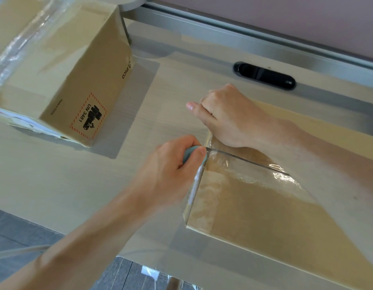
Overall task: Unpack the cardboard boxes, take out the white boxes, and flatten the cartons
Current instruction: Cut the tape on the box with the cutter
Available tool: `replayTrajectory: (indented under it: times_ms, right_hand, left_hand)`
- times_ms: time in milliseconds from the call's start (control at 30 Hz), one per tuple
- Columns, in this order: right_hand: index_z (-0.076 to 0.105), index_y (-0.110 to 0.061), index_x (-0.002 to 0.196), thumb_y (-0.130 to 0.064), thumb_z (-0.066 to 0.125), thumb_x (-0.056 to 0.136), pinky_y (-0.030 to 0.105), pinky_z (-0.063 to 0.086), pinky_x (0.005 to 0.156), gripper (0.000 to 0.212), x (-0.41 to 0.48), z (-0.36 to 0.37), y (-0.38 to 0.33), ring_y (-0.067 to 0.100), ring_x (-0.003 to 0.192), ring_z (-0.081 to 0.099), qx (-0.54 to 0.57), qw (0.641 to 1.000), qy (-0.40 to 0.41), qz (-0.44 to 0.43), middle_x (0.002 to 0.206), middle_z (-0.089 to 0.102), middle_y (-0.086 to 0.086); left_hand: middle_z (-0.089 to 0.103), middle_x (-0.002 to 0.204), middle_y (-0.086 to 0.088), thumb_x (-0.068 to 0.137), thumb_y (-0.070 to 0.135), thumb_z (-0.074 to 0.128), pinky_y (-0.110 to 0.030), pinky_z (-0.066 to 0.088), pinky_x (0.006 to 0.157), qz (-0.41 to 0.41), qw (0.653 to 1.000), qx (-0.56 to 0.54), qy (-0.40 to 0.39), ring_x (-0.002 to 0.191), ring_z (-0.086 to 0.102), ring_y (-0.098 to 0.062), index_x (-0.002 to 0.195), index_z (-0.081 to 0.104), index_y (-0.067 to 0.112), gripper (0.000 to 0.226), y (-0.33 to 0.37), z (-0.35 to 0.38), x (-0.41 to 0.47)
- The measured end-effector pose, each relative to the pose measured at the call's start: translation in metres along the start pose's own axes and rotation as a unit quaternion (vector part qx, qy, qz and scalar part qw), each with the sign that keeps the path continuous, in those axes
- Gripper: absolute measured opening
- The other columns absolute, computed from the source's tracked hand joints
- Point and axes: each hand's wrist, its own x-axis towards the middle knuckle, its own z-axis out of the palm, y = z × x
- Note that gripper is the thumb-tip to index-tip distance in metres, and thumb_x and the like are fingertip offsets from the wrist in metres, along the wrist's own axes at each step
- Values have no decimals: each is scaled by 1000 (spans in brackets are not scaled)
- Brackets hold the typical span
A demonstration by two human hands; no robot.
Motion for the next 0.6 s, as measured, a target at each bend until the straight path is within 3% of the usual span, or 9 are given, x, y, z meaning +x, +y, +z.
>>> replayTrajectory:
  times_ms: [200,367,467,600]
  right_hand:
    - [31,-12,50,-35,37,112,18,15,68,66,1,2,0,24,46,39,-8,1000,-4,1,45,33,3]
    - [34,-11,51,-36,35,112,18,16,69,67,1,1,-1,19,45,34,-29,999,-17,6,47,36,5]
    - [33,-11,51,-36,36,112,20,20,63,67,1,-1,-2,20,43,31,-17,1000,-16,11,46,33,5]
    - [31,-10,50,-35,38,112,-1,27,63,67,1,-2,-1,21,43,29,2,1000,-6,16,45,33,6]
  left_hand:
    - [42,50,8,103,25,51,-19,29,45,-1,998,57,-29,47,41,-11,73,55,14,32,11,-8,4]
    - [52,53,-4,102,31,48,-33,35,47,31,993,114,-7,55,51,-23,76,57,11,34,13,-9,-3]
    - [51,52,-5,102,33,45,-32,33,44,41,993,107,12,50,49,-24,77,57,12,35,12,-4,-6]
    - [49,50,-4,101,36,43,-28,29,42,50,994,90,21,48,48,-25,79,57,14,34,7,-2,-5]
